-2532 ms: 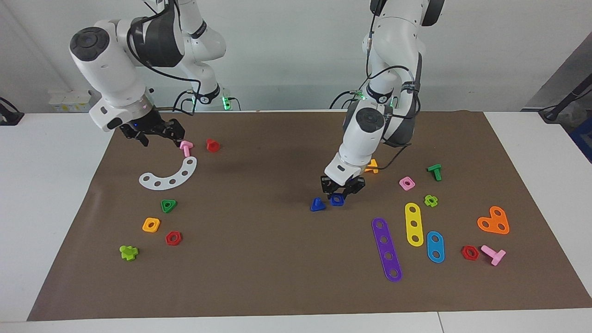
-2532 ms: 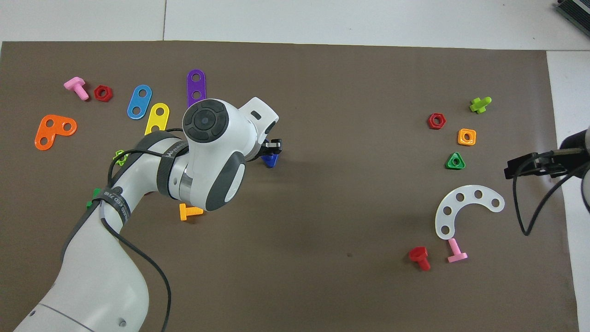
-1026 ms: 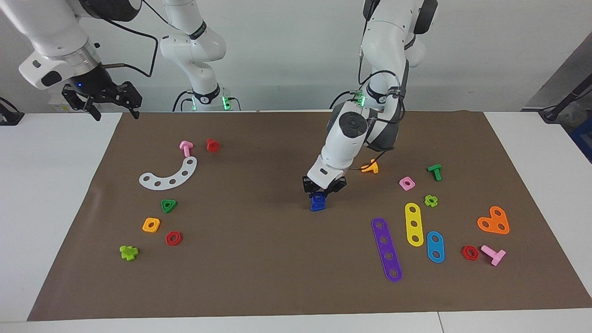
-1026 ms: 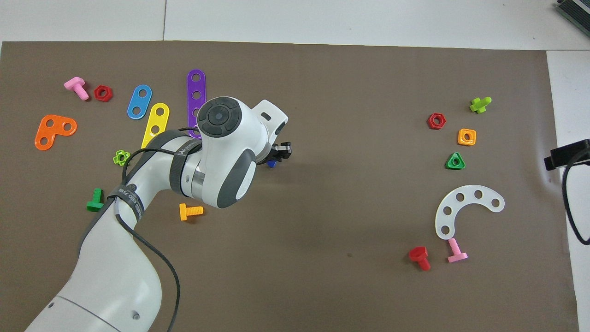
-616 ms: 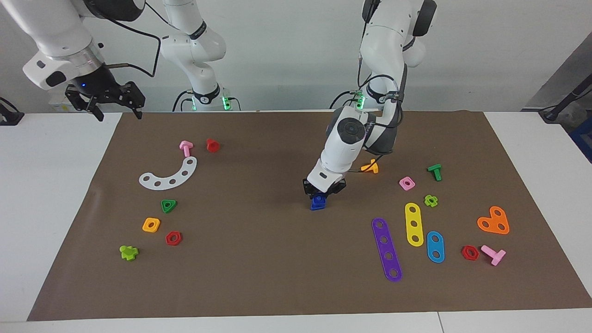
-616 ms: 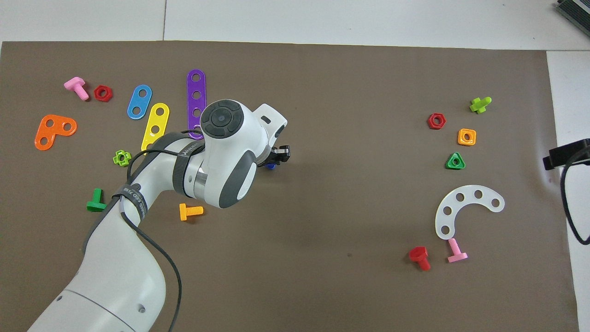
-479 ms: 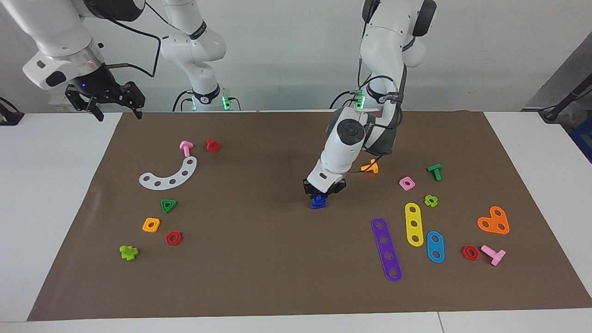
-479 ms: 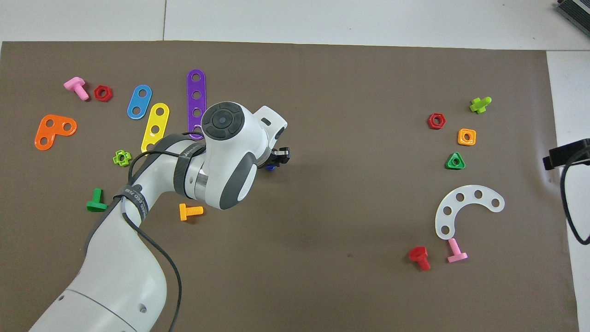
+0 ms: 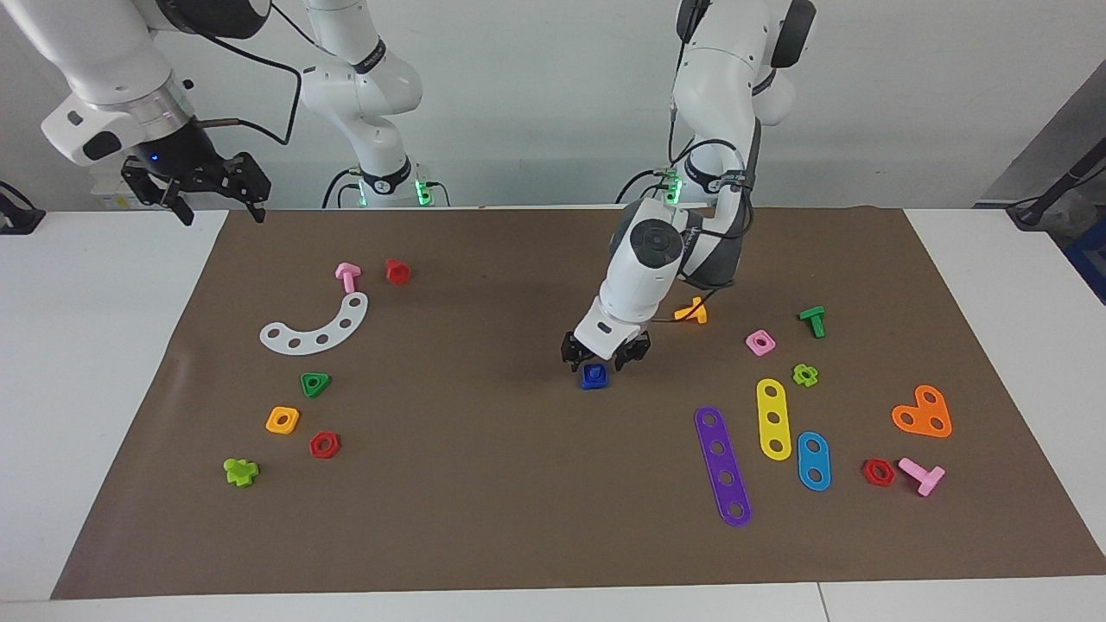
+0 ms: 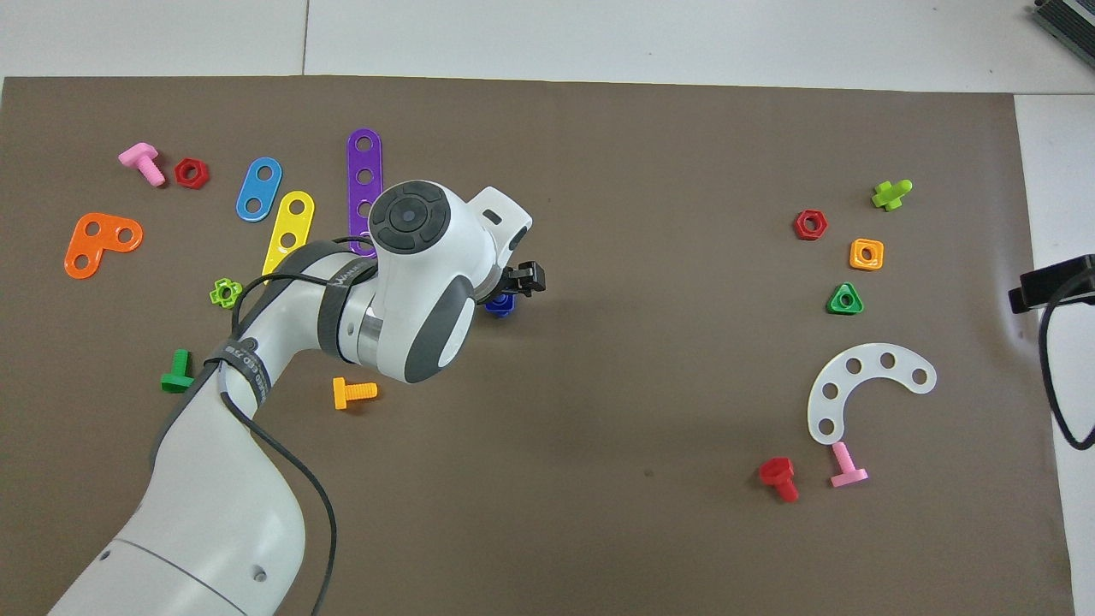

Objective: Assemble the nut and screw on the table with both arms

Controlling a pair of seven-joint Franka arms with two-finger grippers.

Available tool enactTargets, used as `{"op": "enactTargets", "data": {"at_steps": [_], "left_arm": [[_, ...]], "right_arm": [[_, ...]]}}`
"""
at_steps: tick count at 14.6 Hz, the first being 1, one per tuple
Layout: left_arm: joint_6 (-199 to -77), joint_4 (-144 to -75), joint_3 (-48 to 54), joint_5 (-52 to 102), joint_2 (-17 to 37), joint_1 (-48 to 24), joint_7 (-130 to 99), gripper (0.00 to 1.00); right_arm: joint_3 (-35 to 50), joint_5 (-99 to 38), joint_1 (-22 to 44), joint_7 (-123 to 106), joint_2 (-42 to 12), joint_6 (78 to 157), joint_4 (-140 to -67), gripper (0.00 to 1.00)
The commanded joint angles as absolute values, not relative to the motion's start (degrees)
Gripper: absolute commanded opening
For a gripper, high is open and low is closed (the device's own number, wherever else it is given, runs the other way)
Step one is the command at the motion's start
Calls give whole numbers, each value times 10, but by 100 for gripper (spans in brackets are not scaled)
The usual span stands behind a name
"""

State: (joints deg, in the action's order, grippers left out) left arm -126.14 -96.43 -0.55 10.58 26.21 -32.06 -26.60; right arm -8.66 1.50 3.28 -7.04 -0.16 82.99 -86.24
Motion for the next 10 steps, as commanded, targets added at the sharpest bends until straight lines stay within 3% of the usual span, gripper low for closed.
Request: {"op": "enactTargets", "data": {"at_steps": [1, 3, 7, 10], "left_arm": [[-1181, -904, -31, 94, 260, -309, -269, 100], [-1124, -878, -54, 78, 248, -295, -258, 100], [-1046, -888, -59, 59, 190, -216, -149, 100], [-1027, -938, -63, 57, 152, -150, -8, 100]], "right_arm": [[-74, 4, 11, -44, 10, 839, -876, 100], [-44, 4, -11, -33, 11, 839, -877, 100], [-51, 4, 13, 6, 15, 847, -889, 100], [-54, 6, 30, 14, 16, 845, -892, 100]]}}
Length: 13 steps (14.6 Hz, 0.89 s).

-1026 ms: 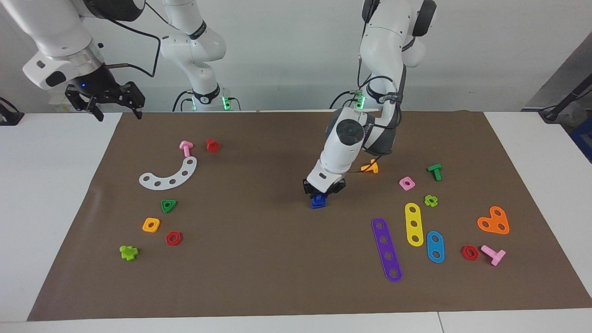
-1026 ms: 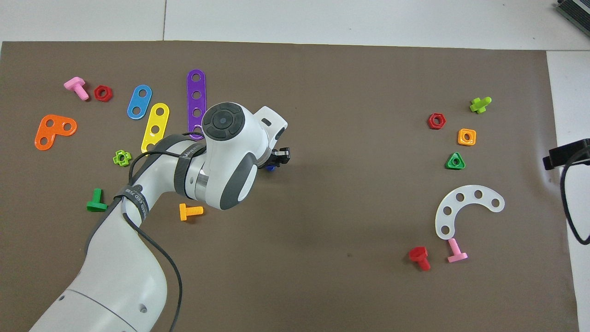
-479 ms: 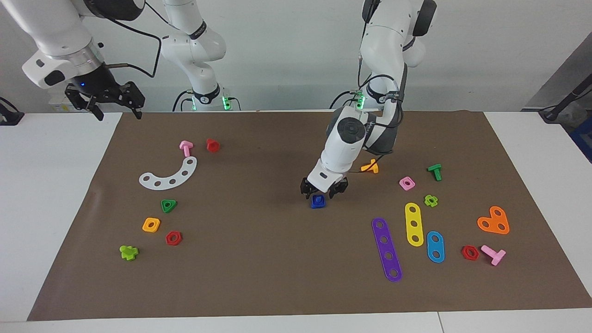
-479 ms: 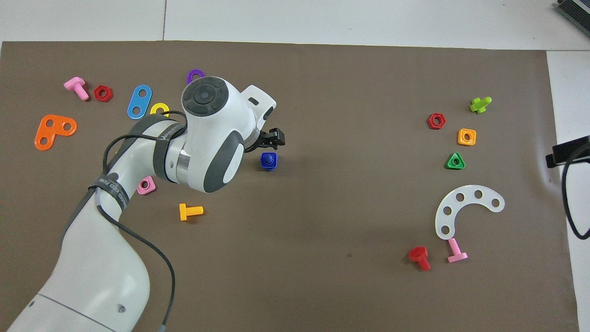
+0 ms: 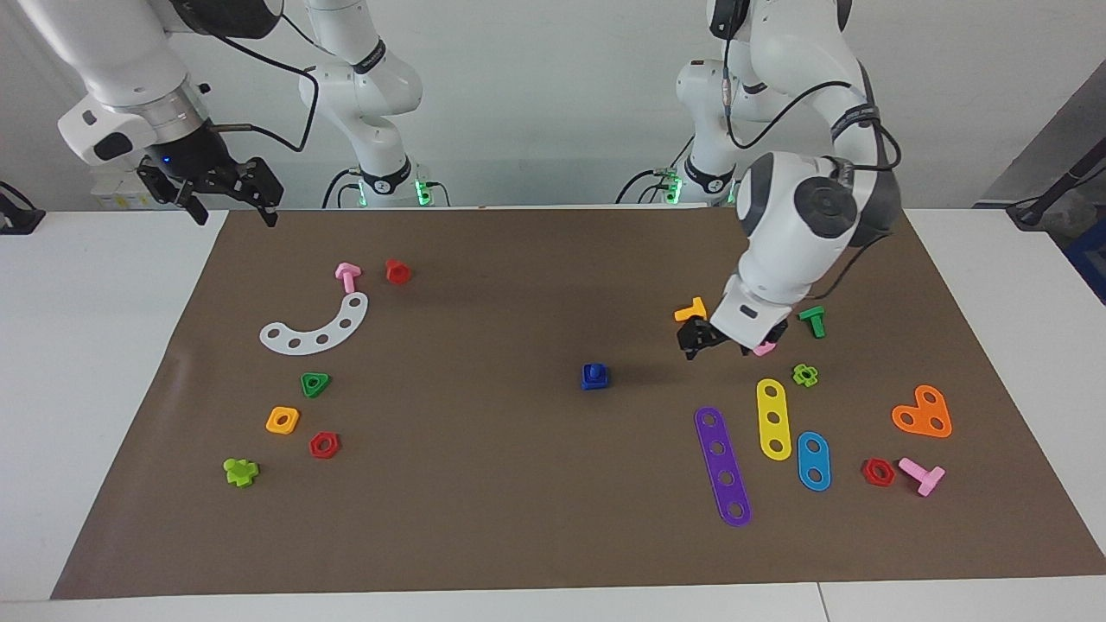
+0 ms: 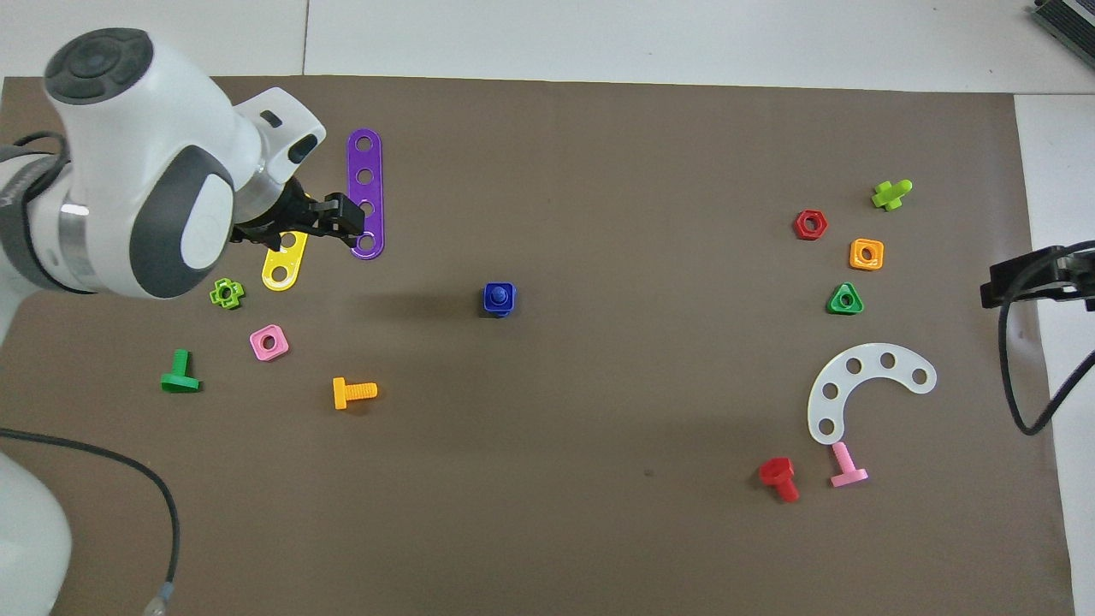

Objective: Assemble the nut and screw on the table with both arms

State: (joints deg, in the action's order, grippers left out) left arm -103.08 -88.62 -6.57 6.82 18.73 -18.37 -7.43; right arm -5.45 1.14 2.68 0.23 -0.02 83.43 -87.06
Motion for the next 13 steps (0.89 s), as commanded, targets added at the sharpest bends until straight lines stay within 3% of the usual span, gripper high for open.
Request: {"op": "enactTargets", "data": {"at_steps": [1, 5, 9, 13], "left_arm": [[-1027, -960, -63, 57, 135, -127, 24, 100], [-999, -991, -63, 12, 71, -71, 81, 99], [-967, -991, -63, 5, -11, -70, 37, 99], [-926, -963, -62, 4, -42, -76, 18, 100]], "right_arm": [[-54, 6, 34, 15, 16, 842, -892, 100], [-68, 6, 51, 15, 18, 842, -899, 100], [-74, 6, 61, 15, 25, 842, -909, 100], [-91, 6, 80, 14, 33, 845, -919, 100]]}}
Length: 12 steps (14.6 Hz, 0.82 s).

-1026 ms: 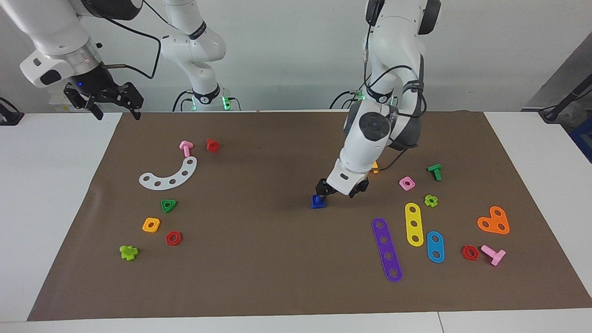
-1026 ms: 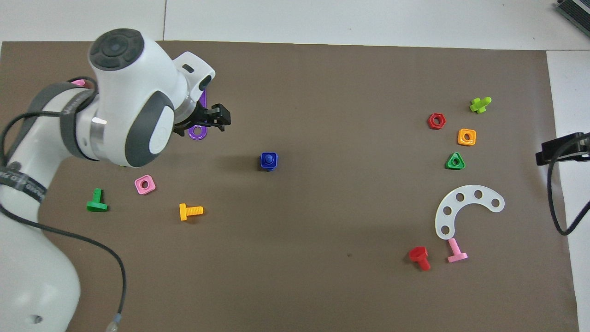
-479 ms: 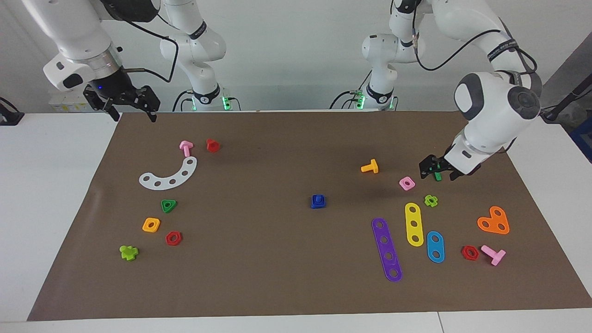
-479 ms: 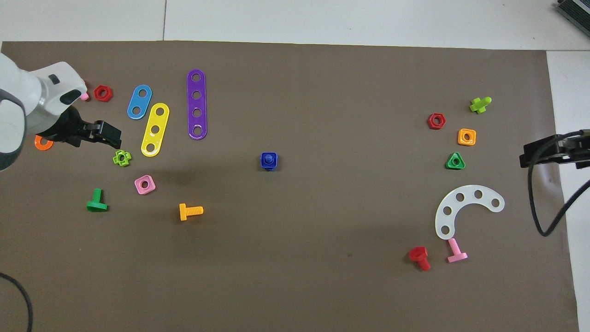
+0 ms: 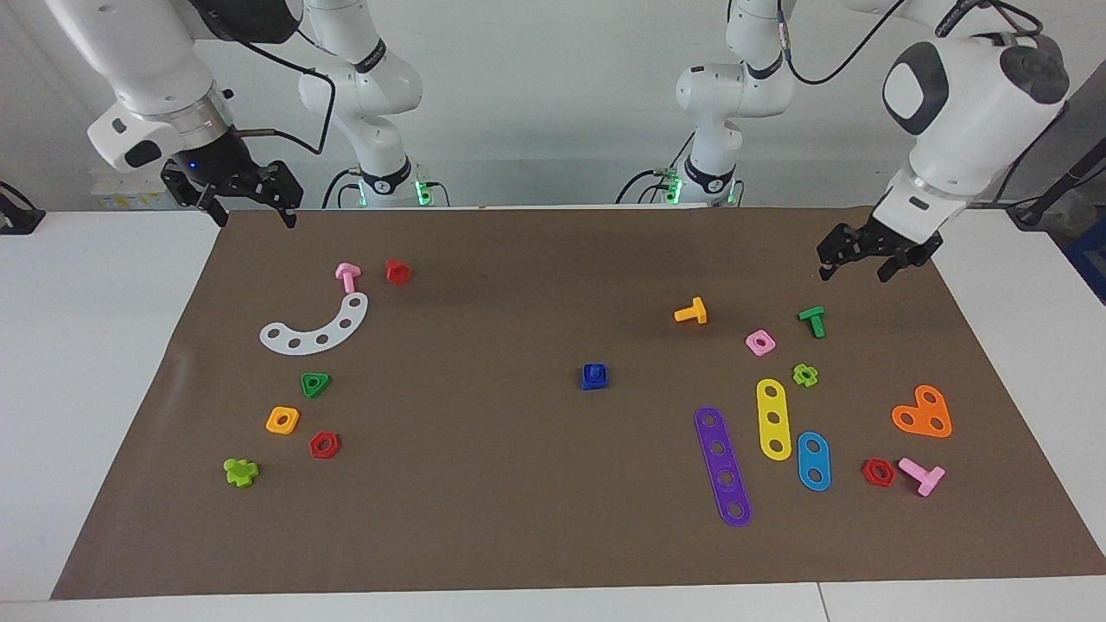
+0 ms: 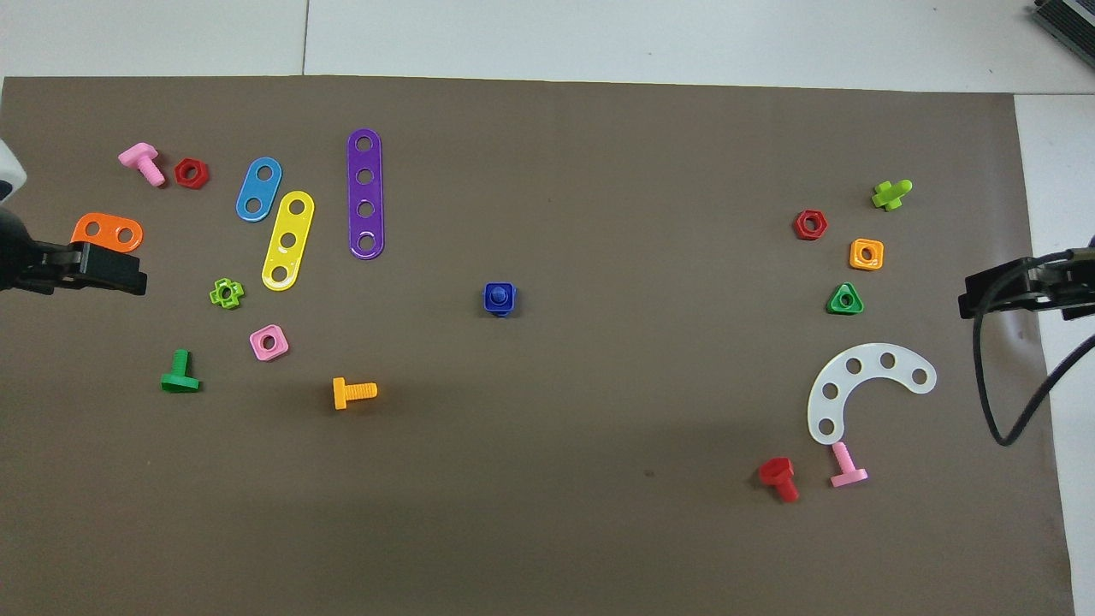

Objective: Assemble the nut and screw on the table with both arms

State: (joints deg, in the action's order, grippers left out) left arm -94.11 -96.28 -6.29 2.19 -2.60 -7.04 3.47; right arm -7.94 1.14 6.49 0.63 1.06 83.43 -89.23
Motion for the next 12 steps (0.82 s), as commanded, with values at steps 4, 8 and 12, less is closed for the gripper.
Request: {"op": "enactTargets", "data": {"at_steps": [4, 8, 12], "left_arm": [[-871, -917, -57, -15, -34, -78, 16, 100], [-856, -899, -46, -44, -30, -79, 7, 100], [-866, -896, -44, -35, -29, -78, 6, 100]], "right_arm": [[-122, 11, 101, 8, 33, 848, -919, 100], [-122, 9, 100, 14, 32, 847, -919, 100], [-122, 5, 102, 11, 33, 849, -917, 100]]}}
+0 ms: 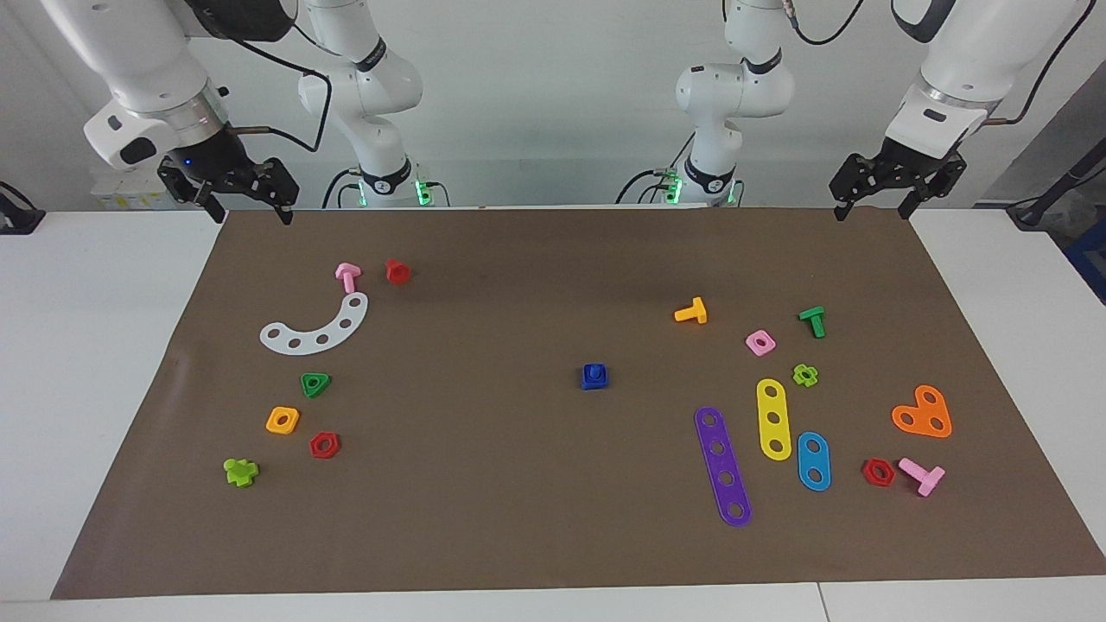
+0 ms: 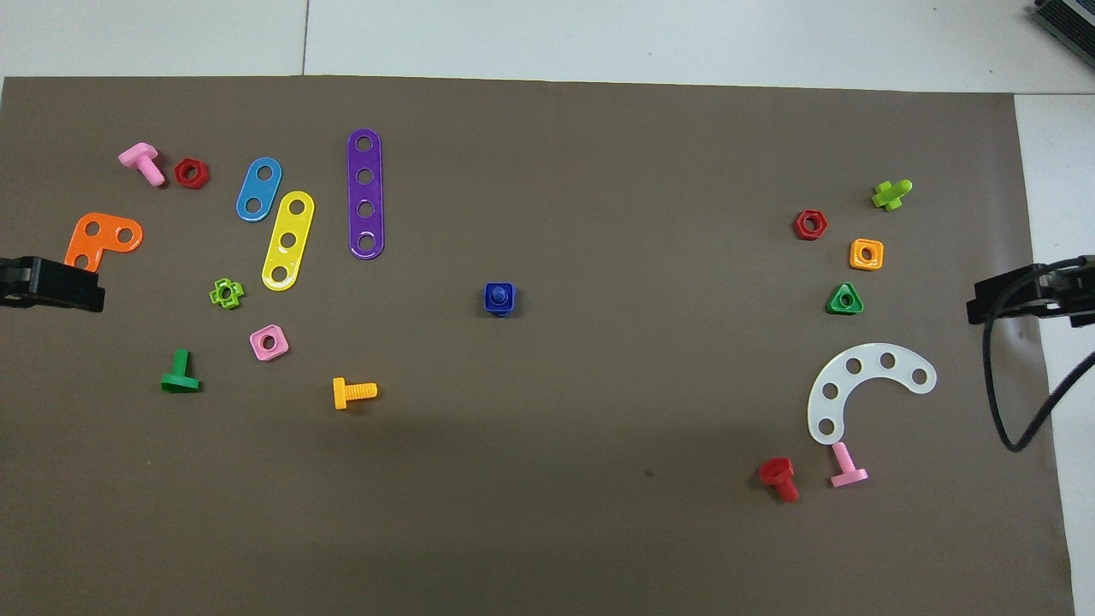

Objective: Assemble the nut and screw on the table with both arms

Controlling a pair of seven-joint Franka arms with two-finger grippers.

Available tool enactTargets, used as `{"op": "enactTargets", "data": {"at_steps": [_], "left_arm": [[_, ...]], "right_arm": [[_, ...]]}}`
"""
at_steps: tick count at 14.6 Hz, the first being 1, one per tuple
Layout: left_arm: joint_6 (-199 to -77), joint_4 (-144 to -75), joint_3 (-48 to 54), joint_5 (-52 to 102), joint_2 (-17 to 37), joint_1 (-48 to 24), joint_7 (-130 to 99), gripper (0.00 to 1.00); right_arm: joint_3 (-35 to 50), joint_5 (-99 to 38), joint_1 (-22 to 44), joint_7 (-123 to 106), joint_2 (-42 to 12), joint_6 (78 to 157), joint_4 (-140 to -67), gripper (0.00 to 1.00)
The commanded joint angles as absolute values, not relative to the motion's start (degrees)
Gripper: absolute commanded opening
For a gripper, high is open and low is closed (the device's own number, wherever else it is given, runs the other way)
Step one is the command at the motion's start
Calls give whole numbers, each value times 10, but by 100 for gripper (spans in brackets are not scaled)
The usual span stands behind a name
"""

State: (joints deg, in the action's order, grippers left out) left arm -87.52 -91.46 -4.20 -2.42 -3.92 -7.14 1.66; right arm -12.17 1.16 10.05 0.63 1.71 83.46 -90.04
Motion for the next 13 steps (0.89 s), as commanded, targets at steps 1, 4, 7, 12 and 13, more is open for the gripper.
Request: {"op": "enactTargets", "data": {"at_steps": [1, 4, 7, 12, 13], "left_arm": [[-867, -896, -44, -35, -29, -78, 6, 100], [-875, -896, -44, -12, -29, -73, 7, 100], [-882, -901, -50, 18, -29, -69, 7, 100], [-880, -903, -51, 14, -30, -69, 17, 100], [-879, -902, -51, 14, -32, -68, 18, 100]], "right_arm": [[-122, 4, 105, 10, 33, 845, -917, 100], [-122, 4, 107, 9, 33, 846, -917, 100], [-122, 4, 107, 9, 33, 846, -917, 100], [-122, 4, 107, 9, 33, 846, -917, 100], [-122, 4, 107, 9, 33, 846, -917, 100]]}}
